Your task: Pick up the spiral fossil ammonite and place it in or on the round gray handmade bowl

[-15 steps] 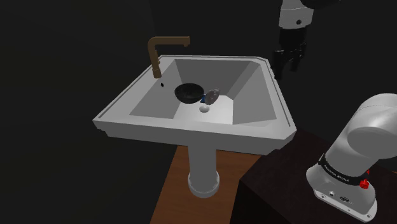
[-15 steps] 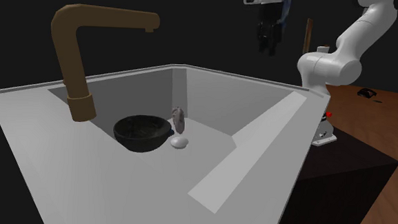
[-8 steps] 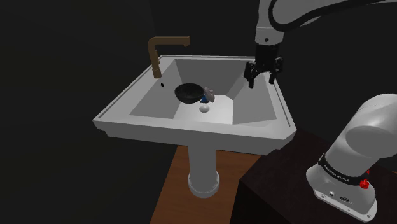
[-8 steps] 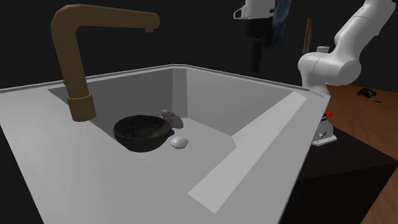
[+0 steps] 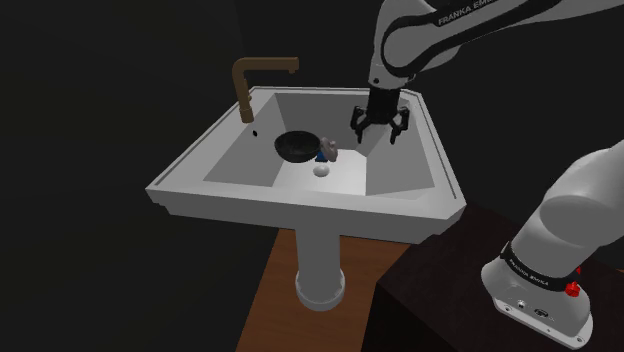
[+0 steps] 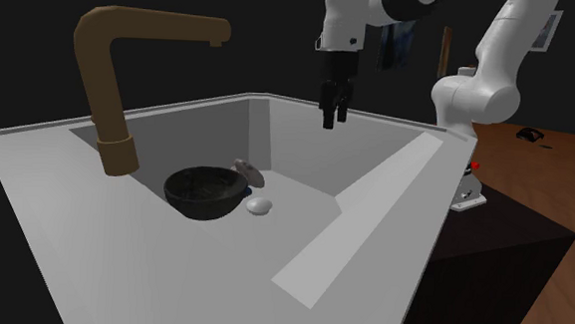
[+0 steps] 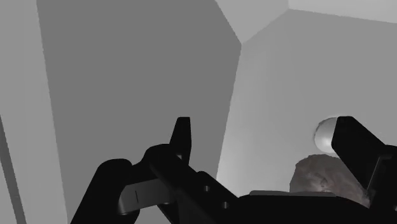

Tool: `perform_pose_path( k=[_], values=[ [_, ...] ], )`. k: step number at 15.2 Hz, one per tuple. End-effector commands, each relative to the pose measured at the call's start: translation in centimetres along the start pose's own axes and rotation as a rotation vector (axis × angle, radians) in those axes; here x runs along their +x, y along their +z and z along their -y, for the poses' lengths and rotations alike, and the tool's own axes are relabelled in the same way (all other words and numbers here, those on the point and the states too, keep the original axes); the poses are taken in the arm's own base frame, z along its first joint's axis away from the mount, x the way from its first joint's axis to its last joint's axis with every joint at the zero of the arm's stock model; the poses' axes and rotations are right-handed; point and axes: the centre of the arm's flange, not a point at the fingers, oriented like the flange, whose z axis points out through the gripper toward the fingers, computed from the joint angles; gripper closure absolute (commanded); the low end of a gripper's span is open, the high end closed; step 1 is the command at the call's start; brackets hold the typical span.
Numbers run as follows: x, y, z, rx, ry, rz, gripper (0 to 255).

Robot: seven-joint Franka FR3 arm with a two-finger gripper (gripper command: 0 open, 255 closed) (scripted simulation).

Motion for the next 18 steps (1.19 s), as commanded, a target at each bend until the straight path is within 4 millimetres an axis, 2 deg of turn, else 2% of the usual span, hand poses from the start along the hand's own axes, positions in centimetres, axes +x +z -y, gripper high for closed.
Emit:
perform_pose_path(
  k=[1,8,14,18],
  values=[
    [1.4,1.2,1.6,0.023,0.082,-0.011,0],
    [7.5,5.1,5.6,0.092,0.351,-0.045,0],
    [13.4,8.1,7.8,0.151,0.579,-0.075,0],
    [13.7,10.1,8.0,0.151,0.579,-0.075,0]
  ],
)
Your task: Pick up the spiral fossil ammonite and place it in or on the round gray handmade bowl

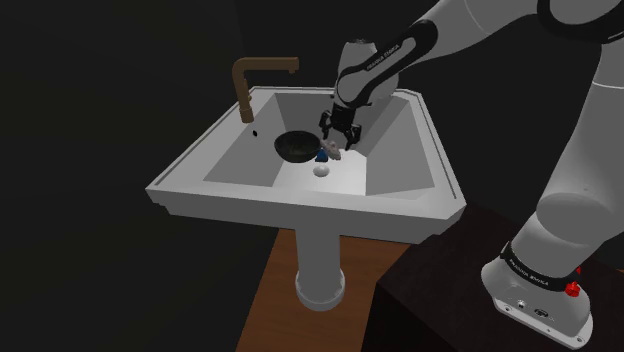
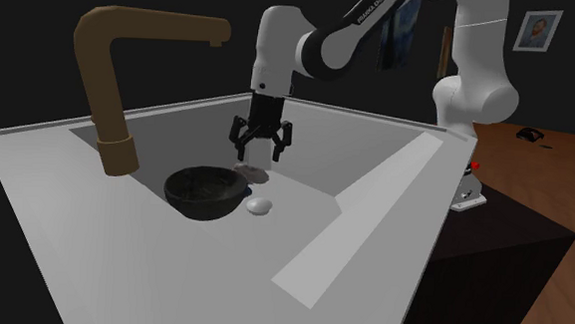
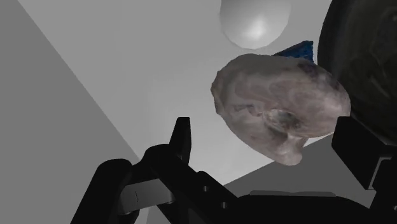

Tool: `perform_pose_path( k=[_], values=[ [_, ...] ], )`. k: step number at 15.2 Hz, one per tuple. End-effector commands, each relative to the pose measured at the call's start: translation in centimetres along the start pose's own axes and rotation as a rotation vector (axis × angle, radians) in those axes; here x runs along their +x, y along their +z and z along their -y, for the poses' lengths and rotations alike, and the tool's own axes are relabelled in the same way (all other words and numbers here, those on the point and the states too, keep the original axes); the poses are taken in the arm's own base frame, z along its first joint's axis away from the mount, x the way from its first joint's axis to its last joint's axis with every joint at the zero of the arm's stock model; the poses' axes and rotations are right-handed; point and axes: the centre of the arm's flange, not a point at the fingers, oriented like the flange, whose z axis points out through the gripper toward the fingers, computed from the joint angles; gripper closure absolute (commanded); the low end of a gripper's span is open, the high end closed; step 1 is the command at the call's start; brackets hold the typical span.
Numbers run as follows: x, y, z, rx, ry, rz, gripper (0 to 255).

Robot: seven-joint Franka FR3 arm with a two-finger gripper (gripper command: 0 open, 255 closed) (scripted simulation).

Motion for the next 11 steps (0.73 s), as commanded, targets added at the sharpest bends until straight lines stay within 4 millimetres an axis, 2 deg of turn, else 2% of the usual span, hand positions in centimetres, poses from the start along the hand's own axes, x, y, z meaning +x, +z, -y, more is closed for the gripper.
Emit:
perform_pose_path(
  k=[1,4,11],
  values=[
    [-0.1,1.1,-0.2,-0.002,0.002,0.001,0],
    [-0.1,2.5,-0.2,-0.002,0.002,0.001,0],
    [-0.1,2.5,-0.2,-0.002,0.002,0.001,0]
  ],
)
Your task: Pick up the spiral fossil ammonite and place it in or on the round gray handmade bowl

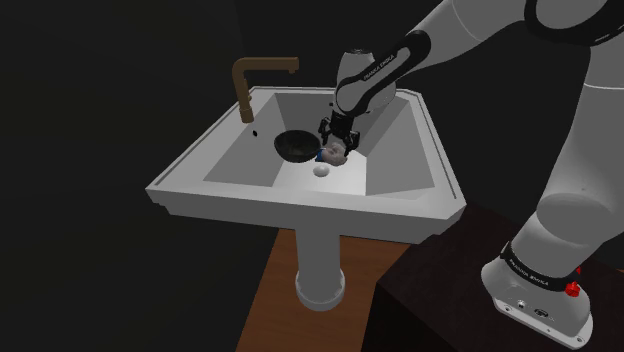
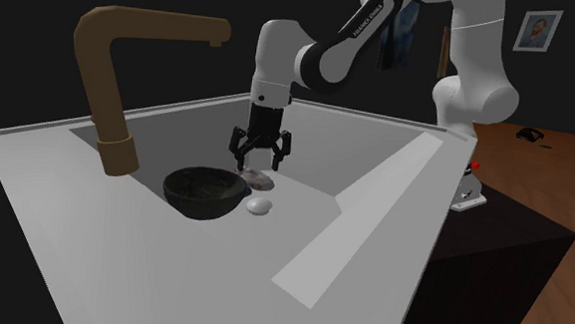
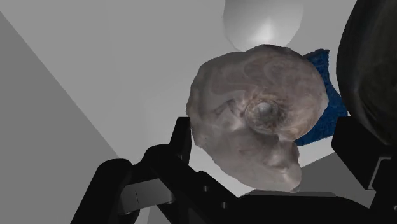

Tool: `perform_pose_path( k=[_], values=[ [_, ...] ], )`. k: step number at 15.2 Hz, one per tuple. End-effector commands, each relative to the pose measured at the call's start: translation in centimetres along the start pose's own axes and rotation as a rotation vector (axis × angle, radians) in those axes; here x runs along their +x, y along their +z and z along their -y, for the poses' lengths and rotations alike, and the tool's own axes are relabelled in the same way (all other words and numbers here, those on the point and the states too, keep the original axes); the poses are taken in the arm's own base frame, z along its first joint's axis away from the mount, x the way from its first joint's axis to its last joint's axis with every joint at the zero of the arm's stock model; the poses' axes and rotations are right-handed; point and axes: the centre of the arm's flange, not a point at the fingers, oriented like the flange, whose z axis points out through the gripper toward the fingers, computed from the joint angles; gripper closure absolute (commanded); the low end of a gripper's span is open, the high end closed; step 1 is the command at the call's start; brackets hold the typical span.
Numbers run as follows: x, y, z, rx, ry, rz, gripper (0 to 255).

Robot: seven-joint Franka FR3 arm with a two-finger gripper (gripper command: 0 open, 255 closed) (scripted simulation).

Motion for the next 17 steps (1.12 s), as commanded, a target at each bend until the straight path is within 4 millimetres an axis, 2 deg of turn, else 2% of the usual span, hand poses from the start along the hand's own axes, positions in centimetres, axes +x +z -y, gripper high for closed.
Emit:
perform_pose_path(
  k=[1,2,9,11,12,14,16,17],
  values=[
    [0.0,0.0,0.0,0.000,0.000,0.000,0],
    [0.0,0.0,0.0,0.000,0.000,0.000,255],
    [-0.6,0.1,0.2,0.001,0.000,0.000,255],
    [-0.5,-0.7,0.6,0.019,-0.001,-0.005,255],
    [-0.5,-0.7,0.6,0.019,-0.001,-0.005,0],
    [3.6,-1.1,0.2,0.033,-0.211,0.088,0],
    [7.7,-1.1,0.6,0.045,-0.421,0.181,0],
    [9.0,-1.0,0.9,0.050,-0.493,0.213,0]
  ],
)
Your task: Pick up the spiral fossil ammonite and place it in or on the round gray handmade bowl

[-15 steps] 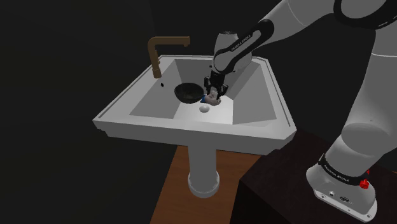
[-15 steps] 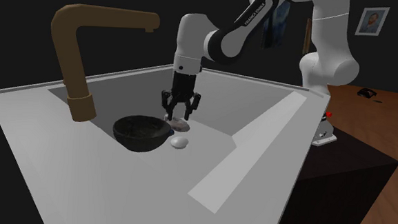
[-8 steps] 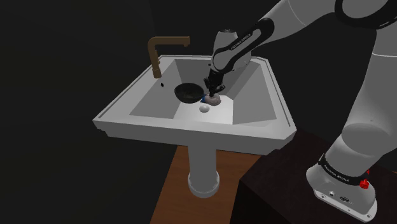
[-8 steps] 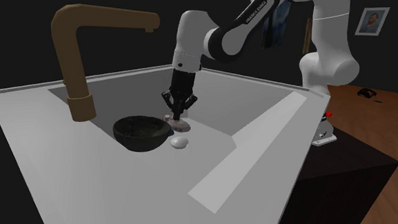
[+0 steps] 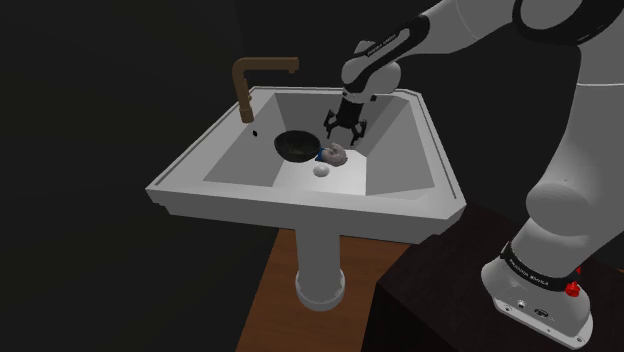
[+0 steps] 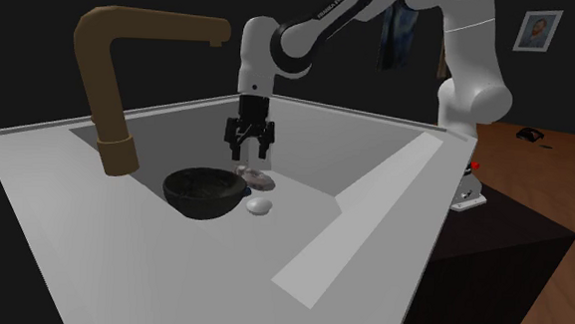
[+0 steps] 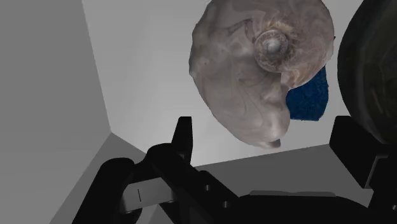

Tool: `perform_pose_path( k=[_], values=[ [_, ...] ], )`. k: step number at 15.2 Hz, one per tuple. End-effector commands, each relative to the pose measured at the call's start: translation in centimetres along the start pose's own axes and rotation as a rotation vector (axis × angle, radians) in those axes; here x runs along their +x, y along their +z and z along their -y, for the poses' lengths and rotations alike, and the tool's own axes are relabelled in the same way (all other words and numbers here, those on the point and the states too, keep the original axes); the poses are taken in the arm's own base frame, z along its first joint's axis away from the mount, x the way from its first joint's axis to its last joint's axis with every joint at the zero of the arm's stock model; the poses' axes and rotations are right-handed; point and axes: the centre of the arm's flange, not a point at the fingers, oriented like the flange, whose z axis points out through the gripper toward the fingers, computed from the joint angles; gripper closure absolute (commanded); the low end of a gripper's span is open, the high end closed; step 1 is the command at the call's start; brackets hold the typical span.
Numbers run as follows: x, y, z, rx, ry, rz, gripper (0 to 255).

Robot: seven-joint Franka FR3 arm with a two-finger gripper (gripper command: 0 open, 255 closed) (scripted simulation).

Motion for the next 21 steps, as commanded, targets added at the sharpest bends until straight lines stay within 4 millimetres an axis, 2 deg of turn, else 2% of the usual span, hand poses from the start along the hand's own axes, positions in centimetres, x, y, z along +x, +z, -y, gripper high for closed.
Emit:
perform_pose_path(
  k=[1,8,15,16,21],
  values=[
    [1.7,0.2,-0.5,0.013,-0.117,0.044,0],
    [1.5,3.6,-0.5,0.013,-0.117,0.044,0],
    [1.5,3.6,-0.5,0.013,-0.117,0.044,0],
    [1.5,3.6,-0.5,0.013,-0.117,0.044,255],
    [1.5,3.6,-0.4,0.013,-0.117,0.044,255]
  ],
)
